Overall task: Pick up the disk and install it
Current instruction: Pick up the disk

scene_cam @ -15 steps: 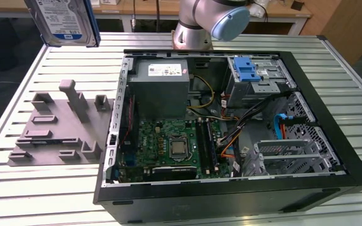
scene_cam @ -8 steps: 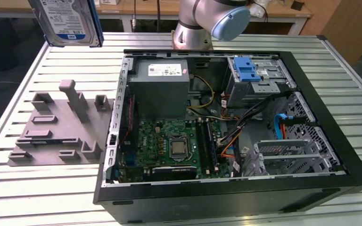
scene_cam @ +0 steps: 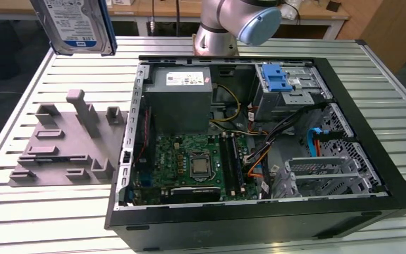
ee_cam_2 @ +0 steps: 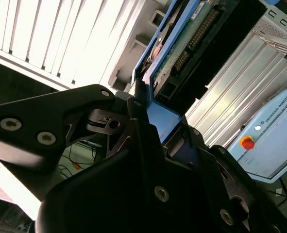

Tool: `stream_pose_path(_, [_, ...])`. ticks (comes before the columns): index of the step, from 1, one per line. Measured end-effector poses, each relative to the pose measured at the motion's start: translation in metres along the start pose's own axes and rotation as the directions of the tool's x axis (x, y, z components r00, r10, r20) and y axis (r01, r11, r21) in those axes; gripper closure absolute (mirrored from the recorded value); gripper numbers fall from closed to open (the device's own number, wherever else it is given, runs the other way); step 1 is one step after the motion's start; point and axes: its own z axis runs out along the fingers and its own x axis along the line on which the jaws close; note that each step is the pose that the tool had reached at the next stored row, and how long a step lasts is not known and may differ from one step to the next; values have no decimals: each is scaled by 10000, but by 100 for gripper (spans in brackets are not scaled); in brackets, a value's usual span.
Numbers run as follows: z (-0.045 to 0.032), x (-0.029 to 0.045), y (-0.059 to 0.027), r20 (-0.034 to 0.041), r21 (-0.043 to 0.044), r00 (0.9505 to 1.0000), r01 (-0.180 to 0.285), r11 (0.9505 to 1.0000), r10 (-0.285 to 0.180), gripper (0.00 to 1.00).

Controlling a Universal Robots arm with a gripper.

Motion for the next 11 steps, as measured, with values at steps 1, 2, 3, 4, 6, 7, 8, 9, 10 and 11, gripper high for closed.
stream_pose_path(1, [0,18,-2,0,1,10000,-1,10000,1,64])
stream_pose_path(2, [0,34,-6,1,0,10000,-1,10000,1,64])
stream_pose_path(3, [0,47,-12,1,1,10000,-1,10000,1,64])
stream_pose_path(4, [-1,57,-24,0,1,10000,-1,10000,1,64])
stream_pose_path(6, [-1,59,-48,1,1,10000,0,10000,0,64])
stream_pose_path(7, [-1,59,-60,1,1,10000,0,10000,0,64])
stream_pose_path(8, [-1,59,-74,1,1,10000,0,10000,0,64])
stream_pose_path(9, [-1,58,-88,0,1,10000,0,10000,0,64])
stream_pose_path(10, [-1,57,-101,1,1,10000,-1,10000,1,64])
stream_pose_path(11, [-1,57,-112,1,1,10000,0,10000,0,64])
